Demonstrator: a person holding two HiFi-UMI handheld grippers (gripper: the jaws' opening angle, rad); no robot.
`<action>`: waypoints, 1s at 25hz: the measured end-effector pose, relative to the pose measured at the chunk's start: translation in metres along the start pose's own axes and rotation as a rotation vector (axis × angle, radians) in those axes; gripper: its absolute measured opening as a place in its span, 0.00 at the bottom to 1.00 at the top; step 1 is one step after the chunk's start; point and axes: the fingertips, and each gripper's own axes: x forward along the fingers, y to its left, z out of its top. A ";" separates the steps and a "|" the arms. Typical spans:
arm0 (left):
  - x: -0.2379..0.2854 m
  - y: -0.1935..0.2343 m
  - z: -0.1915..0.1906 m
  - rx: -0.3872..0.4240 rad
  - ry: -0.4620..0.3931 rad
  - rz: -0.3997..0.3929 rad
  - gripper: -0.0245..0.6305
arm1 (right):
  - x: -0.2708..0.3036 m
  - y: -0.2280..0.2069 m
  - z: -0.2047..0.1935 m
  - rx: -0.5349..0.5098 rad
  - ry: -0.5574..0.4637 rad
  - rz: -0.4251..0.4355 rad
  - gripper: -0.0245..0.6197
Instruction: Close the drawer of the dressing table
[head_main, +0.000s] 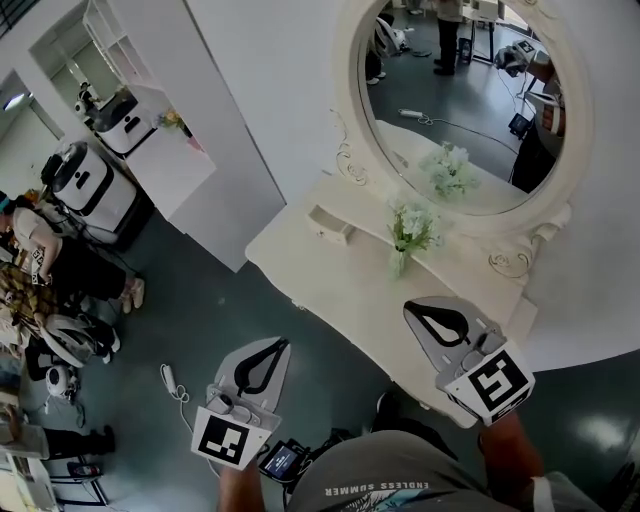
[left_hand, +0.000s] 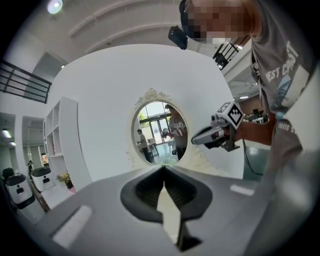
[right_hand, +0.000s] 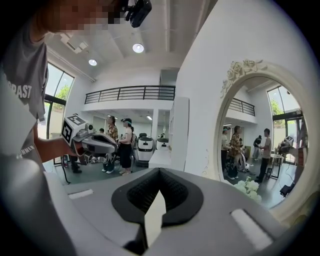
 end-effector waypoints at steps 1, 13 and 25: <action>0.005 -0.001 0.002 0.006 0.002 0.001 0.04 | -0.001 -0.005 -0.001 0.001 -0.005 0.002 0.04; 0.049 -0.014 0.018 0.053 0.028 -0.039 0.04 | -0.017 -0.043 -0.008 0.027 -0.042 -0.039 0.04; 0.107 0.017 0.016 0.070 -0.046 -0.179 0.04 | -0.008 -0.058 -0.027 0.044 0.049 -0.165 0.04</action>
